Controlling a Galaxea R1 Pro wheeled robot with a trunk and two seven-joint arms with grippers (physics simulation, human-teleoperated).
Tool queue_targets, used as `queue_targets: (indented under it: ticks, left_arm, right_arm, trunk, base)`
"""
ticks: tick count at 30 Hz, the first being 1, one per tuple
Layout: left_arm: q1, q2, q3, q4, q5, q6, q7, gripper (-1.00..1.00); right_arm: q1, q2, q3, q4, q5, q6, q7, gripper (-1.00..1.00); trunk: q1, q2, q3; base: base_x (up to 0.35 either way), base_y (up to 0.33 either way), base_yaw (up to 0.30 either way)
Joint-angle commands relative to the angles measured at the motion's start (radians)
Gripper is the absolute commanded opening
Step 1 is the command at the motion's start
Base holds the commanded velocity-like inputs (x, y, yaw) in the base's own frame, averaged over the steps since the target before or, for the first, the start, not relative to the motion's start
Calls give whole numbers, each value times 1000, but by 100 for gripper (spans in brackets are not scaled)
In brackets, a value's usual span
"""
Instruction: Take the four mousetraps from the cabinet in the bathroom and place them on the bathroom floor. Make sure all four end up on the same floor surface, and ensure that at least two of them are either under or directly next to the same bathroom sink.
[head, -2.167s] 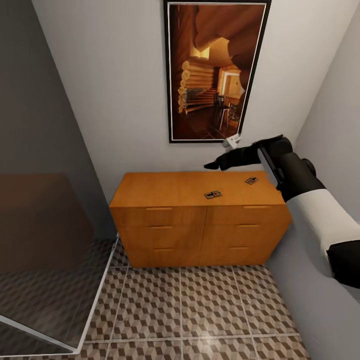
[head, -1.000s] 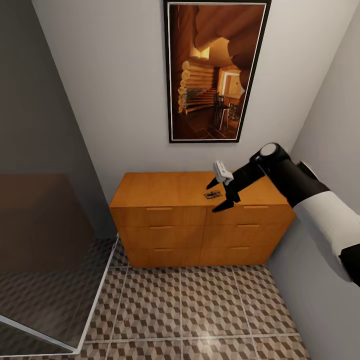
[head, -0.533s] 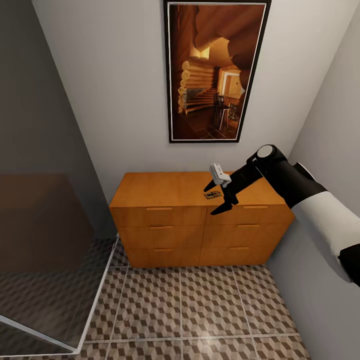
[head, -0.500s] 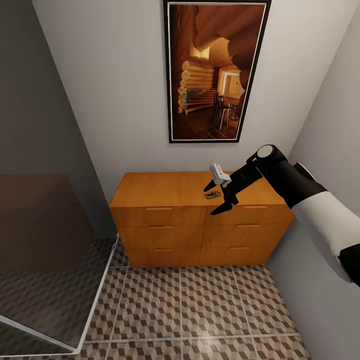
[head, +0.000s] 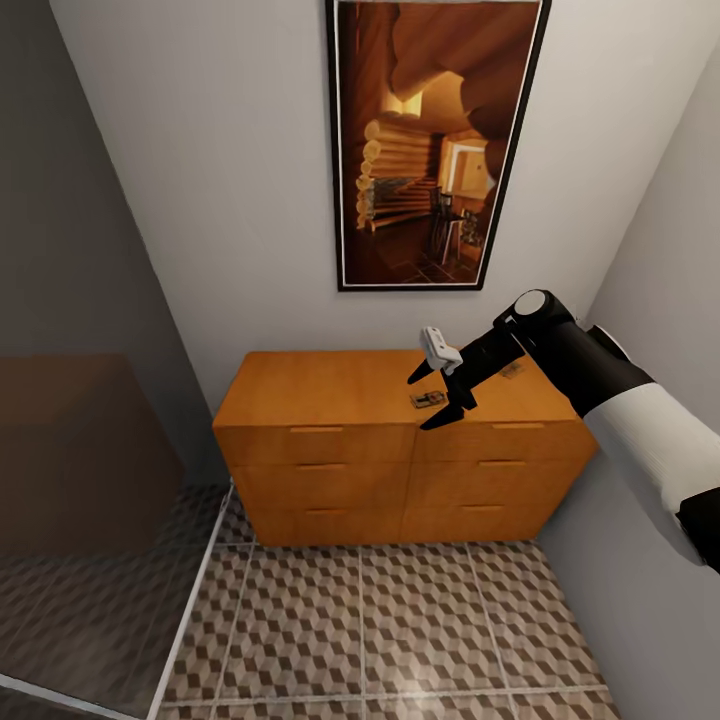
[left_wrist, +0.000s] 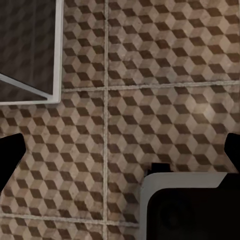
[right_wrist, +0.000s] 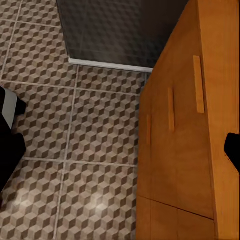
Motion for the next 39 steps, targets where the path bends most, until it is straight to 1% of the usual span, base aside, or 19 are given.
queue_targets:
  ticks: [1, 6, 13, 22, 27, 34, 39]
  left_arm:
    - [-1, 0, -9, 2, 2, -4, 5, 100]
    - [-1, -1, -9, 2, 2, -3, 5, 100]
    - [-1, -1, -9, 2, 2, -3, 5, 100]
    - [-1, -1, -10, 2, 2, -3, 5, 100]
    - [-1, -1, -10, 2, 2, -3, 5, 100]
    - [-1, -1, -10, 2, 2, -3, 5, 100]
    - [-1, -1, -10, 2, 2, -3, 5, 100]
  right_arm:
    - [-1, -1, 2, -1, 2, 11, 3, 100]
    - [0, -1, 2, 1, 2, 11, 3, 100]
    - [3, -5, 2, 3, 2, 10, 3, 100]
    - [5, -11, 2, 65, 3, -5, 3, 100]
    - [6, -24, 2, 109, 4, -32, 3, 100]
    - [6, -29, 2, 135, 6, -49, 3, 100]
    - [6, -30, 3, 140, 7, -53, 3, 100]
  trunk:
    - [1, -2, -2]
    - [1, -2, -2]
    - [1, -2, -2]
    - [1, -2, -2]
    - [1, -2, -2]
    - [1, -2, -2]
    - [1, -2, -2]
  base:
    - [268, -5, 0]
    - [272, -68, 0]
    - [260, -169, 0]
    - [247, -206, 0]
    - [231, -205, 0]
    - [201, -177, 0]
    - [85, -75, 0]
